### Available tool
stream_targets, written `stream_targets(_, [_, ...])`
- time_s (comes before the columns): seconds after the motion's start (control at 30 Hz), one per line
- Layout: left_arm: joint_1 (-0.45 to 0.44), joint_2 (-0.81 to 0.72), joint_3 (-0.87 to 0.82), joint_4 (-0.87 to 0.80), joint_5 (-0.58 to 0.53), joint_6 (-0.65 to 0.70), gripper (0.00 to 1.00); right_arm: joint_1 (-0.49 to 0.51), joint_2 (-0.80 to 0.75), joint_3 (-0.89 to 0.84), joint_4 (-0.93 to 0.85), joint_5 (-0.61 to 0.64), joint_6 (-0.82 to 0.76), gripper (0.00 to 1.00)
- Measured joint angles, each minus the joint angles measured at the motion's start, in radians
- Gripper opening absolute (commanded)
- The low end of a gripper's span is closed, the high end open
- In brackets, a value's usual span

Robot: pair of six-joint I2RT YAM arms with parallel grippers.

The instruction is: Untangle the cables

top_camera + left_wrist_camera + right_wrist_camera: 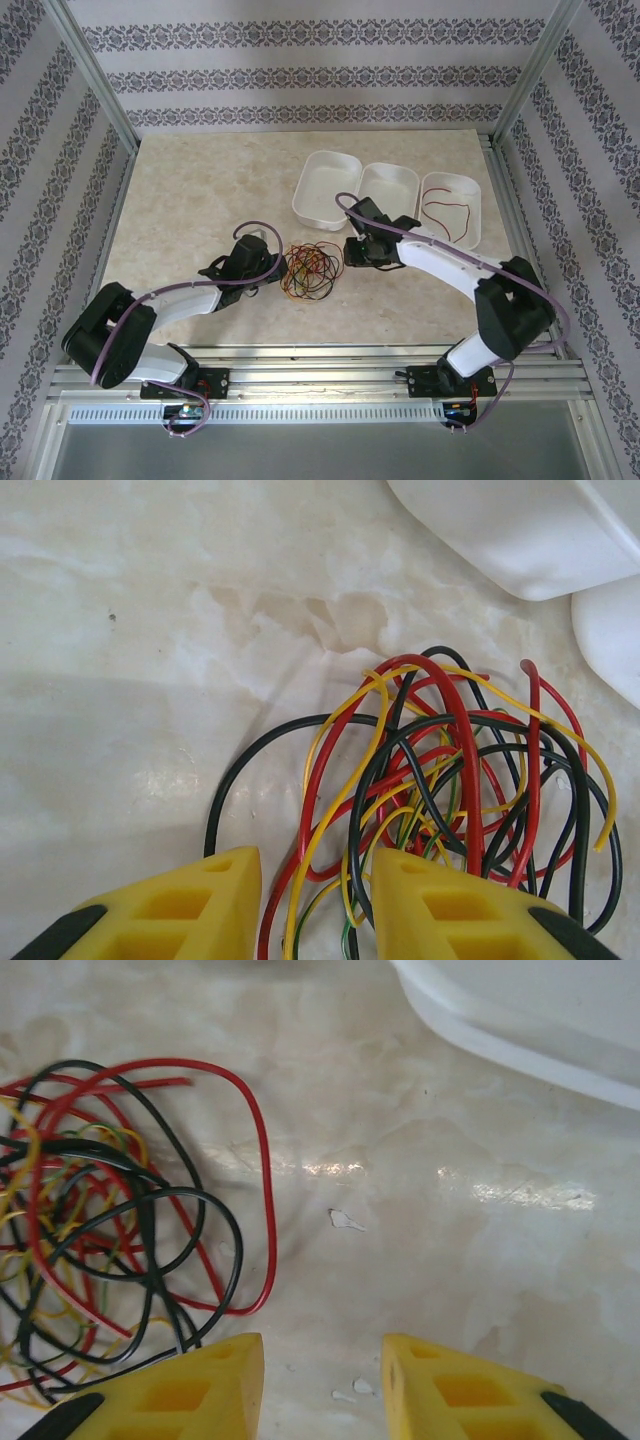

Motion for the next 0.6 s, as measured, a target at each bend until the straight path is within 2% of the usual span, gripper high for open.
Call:
stream_targets(0.23, [0.0, -0.031, -0.013, 0.0, 0.0, 0.009, 0.34, -0.009, 0.137, 0.048, 0.032, -0.018, -0.004, 0.34])
stream_targets(0.6, [0.0, -0.057, -0.012, 0.001, 0.009, 0.046, 0.37, -0.009, 0.229, 0.114, 0.058, -0.034, -0.03, 0.32])
